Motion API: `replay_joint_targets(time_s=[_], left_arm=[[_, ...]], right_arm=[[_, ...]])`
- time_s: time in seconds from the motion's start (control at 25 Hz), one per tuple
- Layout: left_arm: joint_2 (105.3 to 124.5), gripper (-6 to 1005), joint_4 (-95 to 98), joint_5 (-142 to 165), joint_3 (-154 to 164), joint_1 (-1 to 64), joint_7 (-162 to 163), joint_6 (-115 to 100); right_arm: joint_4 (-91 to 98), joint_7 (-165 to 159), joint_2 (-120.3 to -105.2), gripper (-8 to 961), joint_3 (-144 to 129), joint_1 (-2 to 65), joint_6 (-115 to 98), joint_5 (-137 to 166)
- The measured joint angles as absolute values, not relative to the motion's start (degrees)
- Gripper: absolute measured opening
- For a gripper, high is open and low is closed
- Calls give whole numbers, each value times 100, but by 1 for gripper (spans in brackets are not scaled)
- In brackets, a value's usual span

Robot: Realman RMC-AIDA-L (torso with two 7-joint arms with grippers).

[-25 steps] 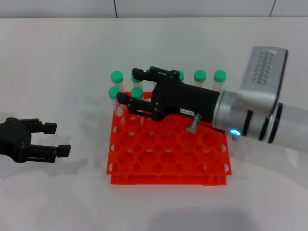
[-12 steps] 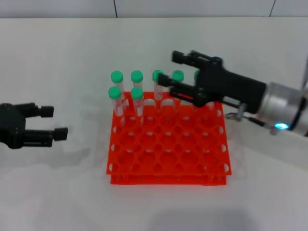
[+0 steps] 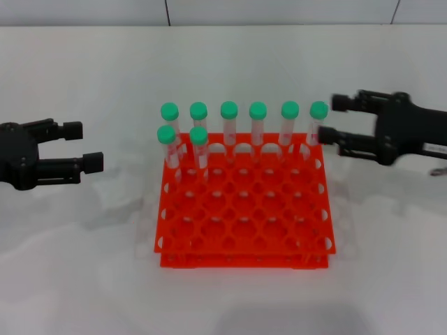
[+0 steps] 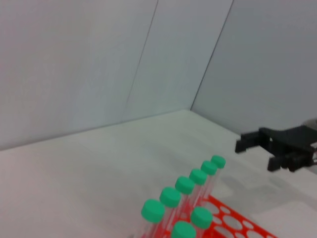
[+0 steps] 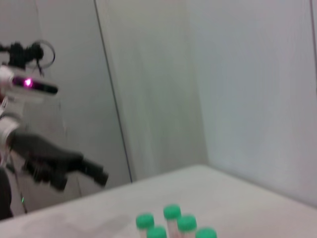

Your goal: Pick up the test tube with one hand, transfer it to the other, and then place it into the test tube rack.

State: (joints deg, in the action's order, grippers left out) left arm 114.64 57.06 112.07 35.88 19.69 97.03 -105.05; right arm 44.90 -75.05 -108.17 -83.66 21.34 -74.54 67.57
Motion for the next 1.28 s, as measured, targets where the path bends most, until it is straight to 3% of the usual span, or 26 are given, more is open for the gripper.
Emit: replay_joint_targets(time_s=[0.28,1.28], left_arm=[[11523,891,5697,10988,3615,1969,9697,-10512],[11486,891,5695,11118,3709,2100,9782,-10573]], right_arm=[[5240,-8313,-10935,667,-7298,2021,-8069,8629],[5396,-8618,-11004,667,-7215,2158,-8163,9043]])
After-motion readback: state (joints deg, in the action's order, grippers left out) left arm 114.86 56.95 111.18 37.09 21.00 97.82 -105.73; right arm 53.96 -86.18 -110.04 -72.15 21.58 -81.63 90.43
